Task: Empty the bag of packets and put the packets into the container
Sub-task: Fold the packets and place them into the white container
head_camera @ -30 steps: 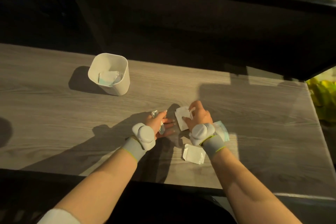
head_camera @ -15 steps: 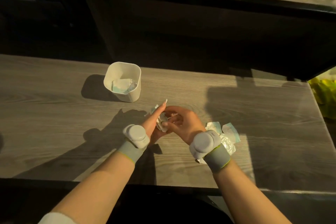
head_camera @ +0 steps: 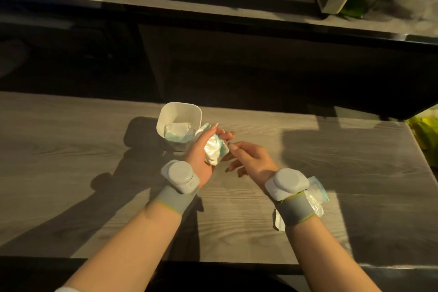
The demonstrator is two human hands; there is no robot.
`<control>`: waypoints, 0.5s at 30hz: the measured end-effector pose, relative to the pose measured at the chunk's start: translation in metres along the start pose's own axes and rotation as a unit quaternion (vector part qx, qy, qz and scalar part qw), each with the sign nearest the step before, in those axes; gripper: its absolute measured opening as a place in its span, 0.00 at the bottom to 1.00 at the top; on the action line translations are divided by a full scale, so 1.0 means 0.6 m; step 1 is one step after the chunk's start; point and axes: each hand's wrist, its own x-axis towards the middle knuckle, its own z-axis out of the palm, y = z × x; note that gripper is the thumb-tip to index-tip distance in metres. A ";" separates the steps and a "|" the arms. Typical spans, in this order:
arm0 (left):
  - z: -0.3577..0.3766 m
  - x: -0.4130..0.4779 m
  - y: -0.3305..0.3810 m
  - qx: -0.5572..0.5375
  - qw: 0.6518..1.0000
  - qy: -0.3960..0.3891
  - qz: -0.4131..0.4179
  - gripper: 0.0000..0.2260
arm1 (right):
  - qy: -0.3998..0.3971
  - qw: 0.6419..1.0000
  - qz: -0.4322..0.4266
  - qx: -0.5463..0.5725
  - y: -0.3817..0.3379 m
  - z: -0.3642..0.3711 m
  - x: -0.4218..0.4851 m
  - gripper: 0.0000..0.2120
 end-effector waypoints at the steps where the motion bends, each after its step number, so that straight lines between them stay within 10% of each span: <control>1: -0.002 0.002 0.014 0.006 1.000 -0.010 0.002 0.13 | -0.016 0.999 -0.005 0.036 -0.011 0.013 0.006 0.08; 7: -0.013 0.002 0.052 0.027 0.999 -0.037 -0.002 0.09 | -0.016 0.989 -0.046 0.138 -0.035 0.044 0.031 0.06; 15: -0.098 0.022 0.155 0.214 0.960 0.095 0.157 0.12 | 0.034 0.987 -0.130 -0.086 -0.110 0.069 0.111 0.08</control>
